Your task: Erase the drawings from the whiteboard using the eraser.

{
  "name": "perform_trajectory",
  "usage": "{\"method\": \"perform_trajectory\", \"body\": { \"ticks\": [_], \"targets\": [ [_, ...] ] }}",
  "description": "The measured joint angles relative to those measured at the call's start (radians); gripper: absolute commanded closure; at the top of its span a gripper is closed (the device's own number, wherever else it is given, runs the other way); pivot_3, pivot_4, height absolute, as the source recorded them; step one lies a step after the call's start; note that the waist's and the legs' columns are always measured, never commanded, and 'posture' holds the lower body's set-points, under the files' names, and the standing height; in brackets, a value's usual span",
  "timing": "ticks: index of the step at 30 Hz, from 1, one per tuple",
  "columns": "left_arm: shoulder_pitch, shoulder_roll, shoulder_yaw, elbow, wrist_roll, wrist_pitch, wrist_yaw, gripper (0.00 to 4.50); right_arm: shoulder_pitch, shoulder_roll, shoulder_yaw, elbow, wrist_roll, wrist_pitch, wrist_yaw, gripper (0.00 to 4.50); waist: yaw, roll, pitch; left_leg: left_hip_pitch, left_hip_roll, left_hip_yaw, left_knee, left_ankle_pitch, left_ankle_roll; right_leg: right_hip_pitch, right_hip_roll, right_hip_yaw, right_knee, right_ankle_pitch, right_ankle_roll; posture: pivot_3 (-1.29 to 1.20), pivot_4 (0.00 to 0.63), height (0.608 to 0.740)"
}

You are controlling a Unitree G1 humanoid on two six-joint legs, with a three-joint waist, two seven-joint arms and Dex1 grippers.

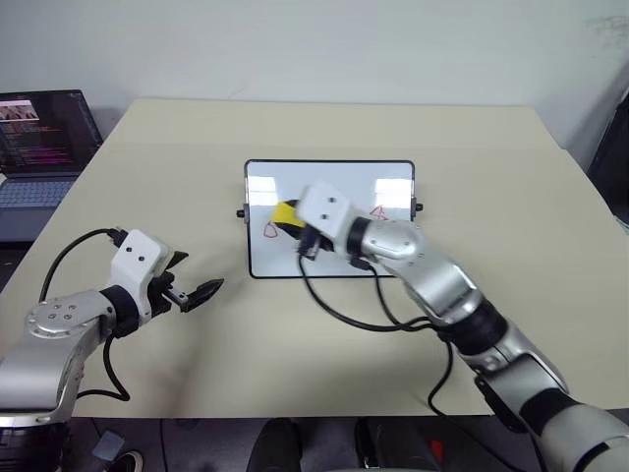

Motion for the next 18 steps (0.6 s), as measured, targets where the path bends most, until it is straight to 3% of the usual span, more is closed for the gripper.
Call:
{"method": "perform_trajectory", "body": {
  "ticks": [9, 18],
  "targets": [
    [0.001, 0.022, -0.027, -0.039, -0.034, 0.014, -0.106, 0.0, -0.095, 0.139, 0.009, 0.408, -0.152, -0.179, -0.048, 3.33, 0.002, -0.001, 0.0, -0.002, -0.001, 0.001, 0.0, 0.0, 0.0, -0.003, -0.002, 0.0, 0.002, 0.0, 0.0, 0.0, 0.15, 0.74],
    [-0.045, 0.028, -0.046, -0.037, -0.037, 0.012, -0.145, 0.0, -0.094, 0.142, 0.024, 0.473, -0.211, -0.194, 0.076, 3.33, 0.001, -0.001, -0.001, -0.002, -0.001, 0.001, 0.001, 0.0, 0.0, -0.003, -0.002, 0.0, 0.003, 0.0, 0.0, 0.0, 0.15, 0.74]
  ]
}}
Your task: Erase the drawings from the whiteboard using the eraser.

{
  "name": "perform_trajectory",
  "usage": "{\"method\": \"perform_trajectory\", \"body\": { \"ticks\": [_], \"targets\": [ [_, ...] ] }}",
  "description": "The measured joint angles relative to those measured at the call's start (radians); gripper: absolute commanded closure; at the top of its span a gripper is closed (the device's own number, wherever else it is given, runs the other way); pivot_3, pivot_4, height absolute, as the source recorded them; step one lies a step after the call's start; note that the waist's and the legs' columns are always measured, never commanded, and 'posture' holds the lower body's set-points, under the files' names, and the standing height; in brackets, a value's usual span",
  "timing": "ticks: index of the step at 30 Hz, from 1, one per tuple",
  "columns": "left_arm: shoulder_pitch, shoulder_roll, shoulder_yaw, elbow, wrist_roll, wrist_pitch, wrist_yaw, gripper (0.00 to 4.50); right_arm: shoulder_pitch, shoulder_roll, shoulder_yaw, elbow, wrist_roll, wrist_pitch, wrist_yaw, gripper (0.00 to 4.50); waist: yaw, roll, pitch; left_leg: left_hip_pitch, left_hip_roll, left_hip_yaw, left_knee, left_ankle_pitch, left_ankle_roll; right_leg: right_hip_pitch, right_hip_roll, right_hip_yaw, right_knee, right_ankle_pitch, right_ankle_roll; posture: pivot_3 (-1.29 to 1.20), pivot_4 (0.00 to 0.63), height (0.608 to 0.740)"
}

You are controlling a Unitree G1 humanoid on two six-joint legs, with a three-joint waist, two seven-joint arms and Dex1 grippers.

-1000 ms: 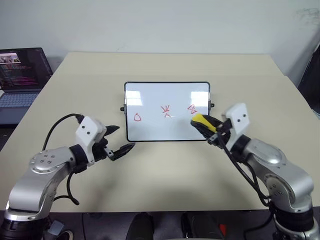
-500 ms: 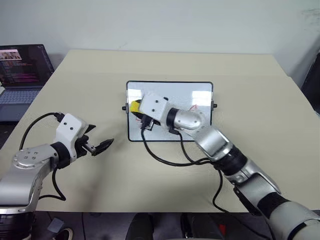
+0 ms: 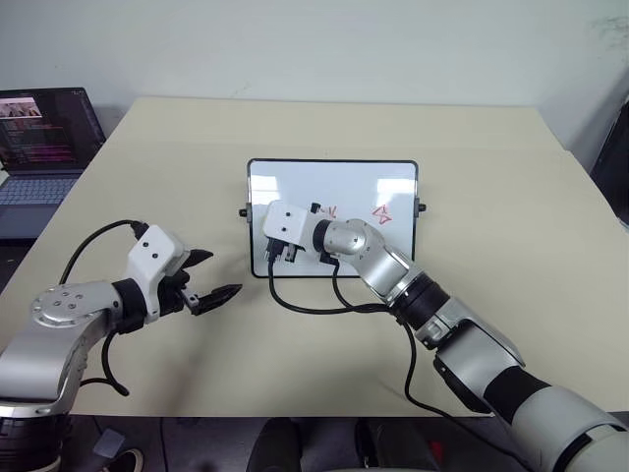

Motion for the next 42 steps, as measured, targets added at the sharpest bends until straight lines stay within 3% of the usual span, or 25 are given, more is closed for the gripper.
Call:
{"method": "perform_trajectory", "body": {
  "ticks": [9, 17, 26, 35, 42],
  "targets": [
    [-0.002, 0.0, -0.009, 0.0, 0.005, -0.001, -0.012, 0.0, -0.044, 0.002, -0.051, 0.05, -0.098, -0.07, -0.148, 3.35, 0.001, 0.0, 0.0, 0.0, 0.0, 0.0, 0.001, 0.0, 0.0, 0.0, 0.0, 0.0, 0.002, 0.0, 0.0, 0.0, 0.15, 0.74],
    [-0.002, 0.0, -0.016, 0.0, 0.007, -0.002, -0.015, 0.0, 0.021, -0.008, 0.003, -0.018, -0.111, -0.023, 0.054, 3.35, 0.0, 0.0, 0.0, 0.001, 0.0, 0.0, 0.001, 0.0, 0.0, 0.0, 0.0, 0.0, 0.002, 0.0, 0.0, 0.0, 0.15, 0.74],
    [0.0, 0.0, -0.021, 0.004, 0.011, -0.004, -0.021, 0.0, -0.026, -0.022, -0.015, 0.02, -0.173, -0.065, -0.063, 3.36, 0.002, 0.0, 0.0, 0.003, -0.001, -0.001, 0.002, 0.0, 0.0, 0.001, 0.0, 0.0, 0.007, 0.0, 0.0, 0.0, 0.15, 0.74],
    [-0.006, -0.001, -0.043, 0.024, 0.013, -0.02, -0.028, 0.0, 0.067, -0.067, 0.025, -0.096, -0.173, -0.024, 0.119, 3.36, 0.001, 0.0, 0.0, 0.005, -0.001, 0.0, 0.002, 0.001, 0.0, 0.002, 0.0, 0.0, 0.008, 0.0, 0.0, 0.0, 0.15, 0.74],
    [-0.017, -0.001, -0.044, 0.026, 0.013, -0.022, -0.03, 0.0, 0.005, -0.037, -0.036, -0.013, -0.194, -0.067, -0.081, 3.36, 0.001, 0.0, 0.0, 0.006, -0.001, -0.001, 0.004, 0.001, 0.0, 0.001, 0.001, 0.001, 0.013, 0.0, 0.0, 0.0, 0.15, 0.74]
  ]
}}
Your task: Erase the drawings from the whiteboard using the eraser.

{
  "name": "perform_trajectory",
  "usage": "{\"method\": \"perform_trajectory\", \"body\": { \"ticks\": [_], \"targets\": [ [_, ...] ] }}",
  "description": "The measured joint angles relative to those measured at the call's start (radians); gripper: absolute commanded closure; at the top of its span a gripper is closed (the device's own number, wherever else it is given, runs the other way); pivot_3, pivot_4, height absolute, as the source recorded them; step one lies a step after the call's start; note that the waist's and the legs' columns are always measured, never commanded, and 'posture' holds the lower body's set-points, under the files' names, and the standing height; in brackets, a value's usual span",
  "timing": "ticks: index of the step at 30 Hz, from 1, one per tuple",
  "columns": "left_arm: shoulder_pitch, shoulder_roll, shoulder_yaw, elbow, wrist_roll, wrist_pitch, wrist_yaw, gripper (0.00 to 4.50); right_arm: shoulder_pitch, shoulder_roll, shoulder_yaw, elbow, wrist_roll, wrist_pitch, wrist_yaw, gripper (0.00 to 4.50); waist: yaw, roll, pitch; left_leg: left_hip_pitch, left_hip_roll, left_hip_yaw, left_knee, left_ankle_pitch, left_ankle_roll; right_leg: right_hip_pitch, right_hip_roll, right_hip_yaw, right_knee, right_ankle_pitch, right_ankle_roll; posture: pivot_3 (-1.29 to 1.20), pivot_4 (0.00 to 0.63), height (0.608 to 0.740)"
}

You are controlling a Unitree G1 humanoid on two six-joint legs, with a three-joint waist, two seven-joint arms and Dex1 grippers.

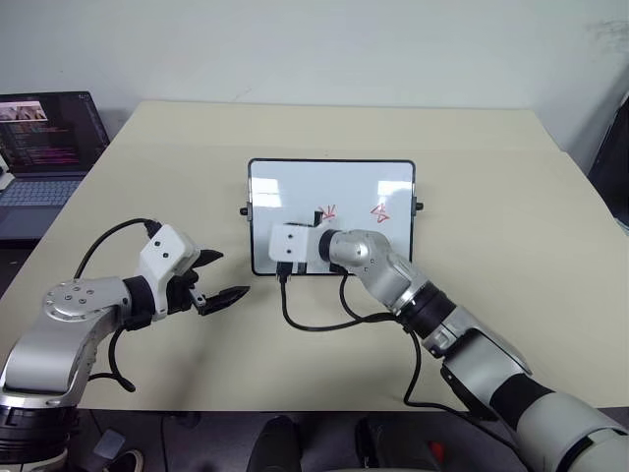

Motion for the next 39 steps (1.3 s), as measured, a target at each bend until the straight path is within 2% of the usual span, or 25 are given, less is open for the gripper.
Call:
{"method": "perform_trajectory", "body": {
  "ticks": [3, 9, 12, 15, 17, 20, 24, 26, 28, 33, 36, 39],
  "targets": [
    [0.0, 0.0, -0.001, 0.001, 0.0, 0.0, 0.0, 0.0, 0.0, 0.004, -0.012, 0.002, 0.002, -0.006, 0.009, 3.36, -0.002, 0.0, 0.0, -0.001, 0.0, 0.001, -0.001, 0.0, 0.0, -0.001, 0.0, 0.001, -0.001, 0.0, -0.001, 0.0, 0.15, 0.74],
    [0.0, -0.001, -0.016, 0.001, 0.0, -0.001, 0.0, 0.0, 0.063, -0.003, 0.043, -0.058, 0.003, 0.022, 0.173, 3.36, -0.002, 0.0, 0.0, 0.0, 0.001, 0.0, -0.002, 0.0, 0.0, -0.001, 0.0, 0.0, 0.0, -0.001, -0.002, 0.0, 0.15, 0.74],
    [0.0, -0.001, -0.016, 0.001, 0.0, -0.002, 0.0, 0.0, 0.061, 0.006, 0.052, -0.04, -0.011, 0.006, 0.118, 3.36, -0.003, 0.0, 0.0, 0.0, 0.001, 0.0, -0.001, 0.0, 0.0, -0.001, 0.0, 0.0, 0.002, -0.001, -0.002, 0.0, 0.15, 0.74],
    [-0.001, -0.001, -0.017, 0.002, 0.001, -0.003, -0.001, 0.0, 0.004, 0.025, 0.019, 0.026, -0.04, -0.039, -0.027, 3.36, -0.003, 0.0, 0.0, 0.0, 0.0, 0.0, 0.0, 0.0, 0.0, -0.001, 0.001, 0.0, 0.002, -0.001, -0.002, 0.0, 0.15, 0.74],
    [-0.001, -0.001, -0.017, 0.003, 0.002, -0.003, -0.001, 0.0, -0.022, 0.029, -0.005, 0.043, -0.041, -0.055, -0.067, 3.36, -0.003, 0.0, 0.0, 0.0, 0.0, 0.0, -0.001, 0.0, 0.0, -0.001, 0.001, 0.0, 0.001, -0.001, -0.003, 0.0, 0.15, 0.74],
    [-0.001, -0.001, -0.017, 0.005, 0.004, -0.005, -0.001, 0.0, -0.022, 0.034, -0.013, 0.055, -0.037, -0.068, -0.051, 3.36, -0.005, 0.0, 0.0, -0.001, 0.001, 0.001, -0.003, 0.0, 0.0, -0.002, 0.001, 0.001, -0.001, -0.002, -0.004, 0.0, 0.15, 0.74],
    [-0.002, -0.001, -0.017, 0.005, 0.004, -0.014, -0.002, 0.0, 0.026, 0.028, 0.041, 0.008, -0.035, -0.057, 0.105, 3.36, -0.007, 0.0, 0.0, -0.002, 0.001, 0.0, -0.004, 0.0, 0.0, -0.003, 0.001, 0.0, -0.002, -0.003, -0.005, 0.0, 0.15, 0.74],
    [-0.003, -0.001, -0.018, 0.006, 0.004, -0.014, -0.002, 0.0, 0.055, 0.031, 0.065, -0.005, -0.036, -0.059, 0.135, 3.36, -0.007, 0.0, 0.0, -0.002, 0.001, 0.001, -0.003, 0.0, 0.0, -0.003, 0.001, 0.0, 0.0, -0.003, -0.005, 0.0, 0.15, 0.74],
    [-0.002, -0.001, -0.018, 0.006, 0.004, -0.015, -0.003, 0.0, 0.053, 0.035, 0.064, 0.008, -0.043, -0.063, 0.104, 3.36, -0.008, 0.0, 0.0, -0.001, 0.001, 0.0, -0.003, 0.0, 0.0, -0.003, 0.001, 0.0, 0.001, -0.003, -0.005, 0.0, 0.15, 0.74],
    [-0.003, -0.001, -0.018, 0.006, 0.004, -0.016, -0.006, 0.0, -0.03, 0.048, 0.005, 0.081, -0.077, -0.105, -0.106, 3.36, -0.01, 0.0, 0.0, -0.001, 0.001, 0.0, -0.002, 0.0, -0.001, -0.003, 0.001, 0.0, 0.002, -0.003, -0.005, 0.0, 0.15, 0.74],
    [-0.006, -0.001, -0.018, 0.007, 0.005, -0.016, -0.008, 0.0, -0.035, 0.045, -0.013, 0.089, -0.075, -0.112, -0.103, 3.36, -0.012, 0.0, 0.0, -0.002, 0.001, 0.0, -0.003, 0.0, -0.001, -0.003, 0.001, 0.0, 0.001, -0.003, -0.005, 0.0, 0.15, 0.74],
    [-0.011, -0.001, -0.019, 0.007, 0.005, -0.017, -0.01, 0.0, -0.023, 0.049, 0.0, 0.075, -0.063, -0.115, -0.017, 3.36, -0.016, -0.001, 0.0, -0.005, 0.001, 0.001, -0.004, 0.0, -0.001, -0.007, 0.001, 0.0, 0.001, -0.003, -0.005, 0.0, 0.15, 0.74]
  ]
}}
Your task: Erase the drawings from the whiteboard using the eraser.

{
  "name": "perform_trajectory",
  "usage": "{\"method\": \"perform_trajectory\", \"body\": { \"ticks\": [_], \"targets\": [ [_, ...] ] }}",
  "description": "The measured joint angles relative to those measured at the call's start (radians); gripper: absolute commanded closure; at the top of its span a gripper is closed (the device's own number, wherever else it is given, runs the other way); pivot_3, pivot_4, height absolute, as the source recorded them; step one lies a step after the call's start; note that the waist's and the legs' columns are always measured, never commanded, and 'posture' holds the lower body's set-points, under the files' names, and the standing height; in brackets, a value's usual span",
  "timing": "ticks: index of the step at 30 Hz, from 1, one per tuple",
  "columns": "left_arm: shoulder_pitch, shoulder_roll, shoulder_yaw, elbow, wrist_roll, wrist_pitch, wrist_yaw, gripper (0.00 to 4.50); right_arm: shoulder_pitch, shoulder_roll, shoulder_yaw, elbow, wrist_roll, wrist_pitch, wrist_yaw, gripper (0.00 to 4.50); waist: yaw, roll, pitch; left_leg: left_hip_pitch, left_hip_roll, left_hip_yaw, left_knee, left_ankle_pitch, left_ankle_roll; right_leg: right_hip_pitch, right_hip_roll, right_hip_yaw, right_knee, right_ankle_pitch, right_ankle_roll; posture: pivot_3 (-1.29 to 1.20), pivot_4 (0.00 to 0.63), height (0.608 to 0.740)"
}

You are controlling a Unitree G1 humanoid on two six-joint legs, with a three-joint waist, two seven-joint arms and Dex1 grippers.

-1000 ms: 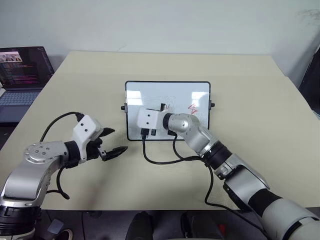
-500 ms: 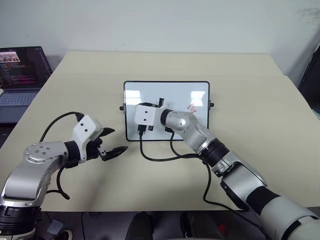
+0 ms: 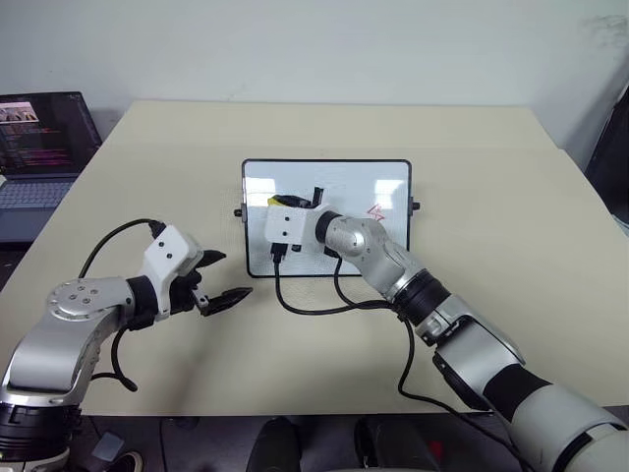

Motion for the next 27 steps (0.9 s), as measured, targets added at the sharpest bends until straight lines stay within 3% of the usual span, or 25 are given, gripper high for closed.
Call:
{"method": "perform_trajectory", "body": {
  "ticks": [4, 12, 20, 23, 27],
  "targets": [
    [-0.001, 0.0, -0.003, 0.002, 0.005, -0.001, -0.004, 0.0, 0.055, 0.003, 0.044, -0.036, 0.009, 0.002, 0.1, 3.36, -0.002, 0.0, 0.0, -0.003, 0.0, 0.0, 0.001, 0.0, 0.0, -0.003, 0.0, 0.0, 0.001, 0.0, 0.0, 0.0, 0.15, 0.74],
    [-0.005, 0.0, -0.017, 0.004, 0.01, -0.001, -0.011, 0.0, 0.009, 0.027, 0.004, 0.005, -0.022, -0.002, -0.076, 3.36, -0.005, 0.0, 0.0, -0.003, 0.0, -0.001, 0.001, 0.0, 0.0, -0.003, 0.0, 0.0, 0.002, 0.0, 0.0, 0.0, 0.15, 0.74],
    [-0.012, -0.002, -0.019, 0.005, 0.011, -0.002, -0.009, 0.0, 0.061, 0.028, 0.007, -0.042, -0.001, 0.001, 0.009, 3.36, -0.005, 0.0, 0.0, -0.006, 0.0, 0.0, 0.001, 0.0, 0.0, -0.004, 0.0, 0.0, 0.0, 0.0, 0.0, 0.0, 0.15, 0.74],
    [-0.016, -0.013, -0.02, 0.008, 0.011, -0.012, -0.008, 0.0, 0.104, 0.028, -0.038, -0.131, 0.054, 0.059, 0.039, 3.36, -0.004, 0.0, 0.0, -0.006, 0.0, -0.001, 0.001, 0.0, 0.0, -0.004, 0.0, -0.001, 0.001, 0.0, 0.0, 0.0, 0.15, 0.74],
    [-0.049, -0.047, -0.022, 0.009, 0.003, -0.044, -0.011, 0.0, 0.178, 0.054, -0.151, -0.439, 0.218, 0.256, 0.128, 3.36, 0.002, 0.0, 0.0, -0.008, 0.0, -0.002, 0.001, 0.0, 0.0, -0.005, 0.0, -0.002, 0.0, 0.0, 0.0, 0.0, 0.15, 0.74]
  ]
}}
